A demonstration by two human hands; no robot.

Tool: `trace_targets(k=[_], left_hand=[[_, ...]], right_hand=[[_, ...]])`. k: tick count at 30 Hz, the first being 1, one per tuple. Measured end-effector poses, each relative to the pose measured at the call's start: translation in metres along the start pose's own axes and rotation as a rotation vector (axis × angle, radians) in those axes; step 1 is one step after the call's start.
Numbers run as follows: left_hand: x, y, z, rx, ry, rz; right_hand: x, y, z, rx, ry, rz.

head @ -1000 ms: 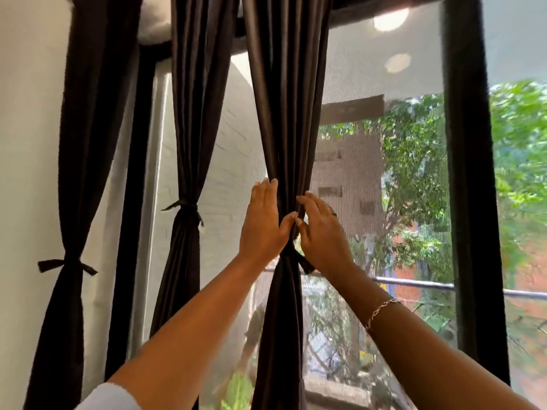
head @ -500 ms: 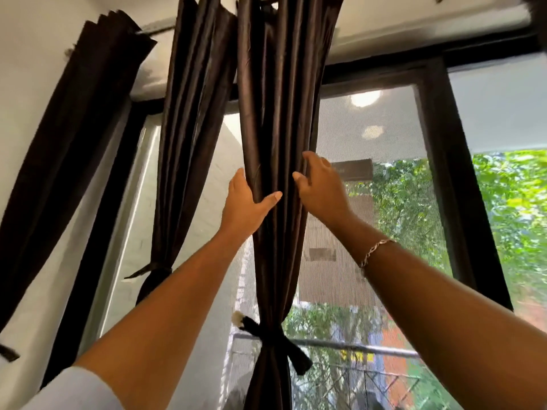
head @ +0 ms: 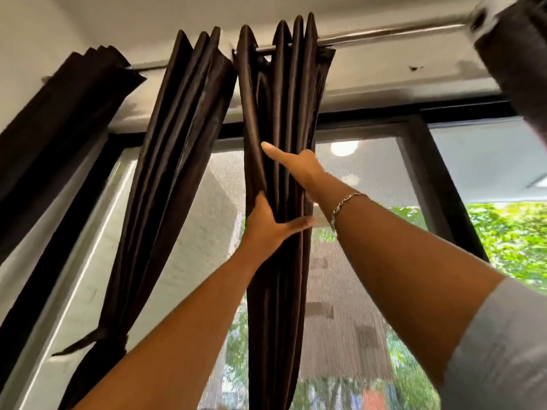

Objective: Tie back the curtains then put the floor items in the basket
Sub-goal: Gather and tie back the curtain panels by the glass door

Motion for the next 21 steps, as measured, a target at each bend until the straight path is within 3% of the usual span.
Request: trace_targets(k=[5,9,13,21], left_hand=[[0.006,-0.004,-0.034,0.116,-0.049,-0.028],[0.002,-0.007,-0.052,0.079,-0.084,-0.034],[0.001,-0.016,-0.081,0.099,-0.036,-0.025],[0.008,-0.047,-0.17,0.117,0.093,-0.05]], right_hand=[[0.017,0.013,-0.011,-0.276,0.022,0.012],[0.024,0.007,-0.002,-0.607,-0.129,-0.007],[0.022,-0.015,0.025,-0.702,-0.259,0.03],[0.019,-0.061,0.128,-0.759,-0.368,0.032]])
Point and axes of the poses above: each hand's wrist, its own x-axis towards the middle knuckle, its own z-axis out of the back of the hand, y = z × x, the point moved 1 cm from there along x, towards the middle knuckle, and after that the axes turned 14 degrees about -x, right-handed, at the moved point
